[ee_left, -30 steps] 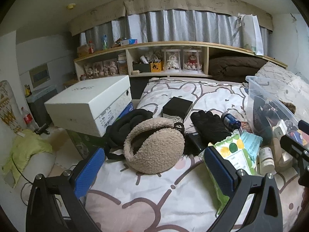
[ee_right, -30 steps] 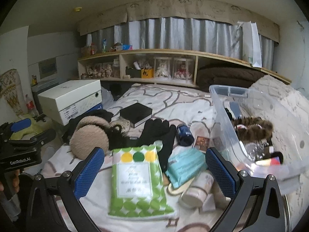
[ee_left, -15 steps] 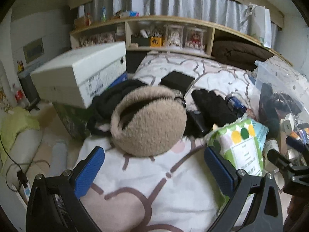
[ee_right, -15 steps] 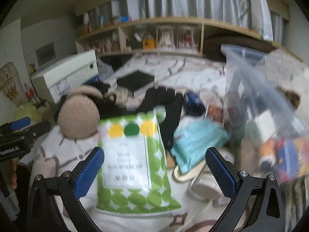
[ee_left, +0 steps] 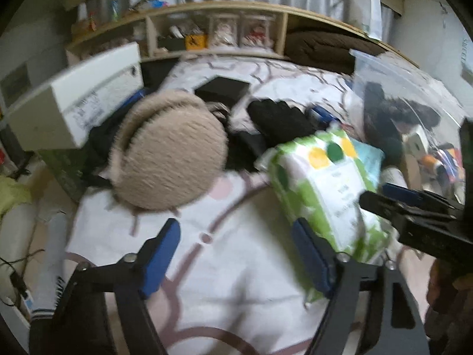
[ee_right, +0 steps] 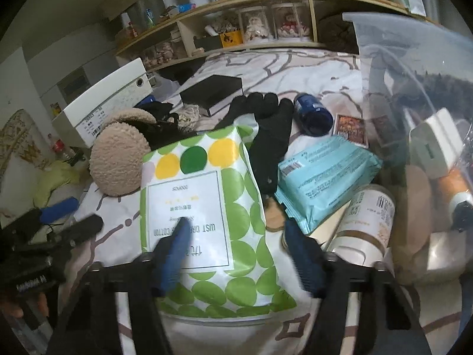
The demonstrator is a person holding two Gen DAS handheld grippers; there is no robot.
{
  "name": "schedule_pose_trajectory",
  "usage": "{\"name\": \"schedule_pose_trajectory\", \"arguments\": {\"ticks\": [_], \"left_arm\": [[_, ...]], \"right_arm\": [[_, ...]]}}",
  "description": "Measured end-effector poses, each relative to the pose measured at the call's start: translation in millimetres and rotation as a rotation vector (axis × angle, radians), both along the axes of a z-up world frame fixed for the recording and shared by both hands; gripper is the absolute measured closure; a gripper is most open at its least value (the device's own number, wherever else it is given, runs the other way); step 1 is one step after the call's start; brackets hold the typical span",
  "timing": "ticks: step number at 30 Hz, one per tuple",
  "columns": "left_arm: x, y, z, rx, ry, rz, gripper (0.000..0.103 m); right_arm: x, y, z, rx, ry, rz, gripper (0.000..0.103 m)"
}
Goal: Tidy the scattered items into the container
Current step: 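Lower the left tool toward the green-dotted wipes pack while the right tool approaches it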
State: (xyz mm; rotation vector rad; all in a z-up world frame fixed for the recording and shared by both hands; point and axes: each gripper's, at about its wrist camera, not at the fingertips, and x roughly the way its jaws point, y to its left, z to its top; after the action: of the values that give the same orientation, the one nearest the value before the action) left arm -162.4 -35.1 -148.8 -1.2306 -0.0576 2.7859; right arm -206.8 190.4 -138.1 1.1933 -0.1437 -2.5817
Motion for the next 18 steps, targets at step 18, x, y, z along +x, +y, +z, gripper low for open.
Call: {"name": "schedule_pose_trajectory", "arguments": {"ticks": [18], "left_arm": [[-2.1,48.4,-26.5,0.158,-0.104,-0.134,0.054]], "right_arm": [[-1.5,5.6,1.1,0.155,0.058,-0.065,0.077]]}}
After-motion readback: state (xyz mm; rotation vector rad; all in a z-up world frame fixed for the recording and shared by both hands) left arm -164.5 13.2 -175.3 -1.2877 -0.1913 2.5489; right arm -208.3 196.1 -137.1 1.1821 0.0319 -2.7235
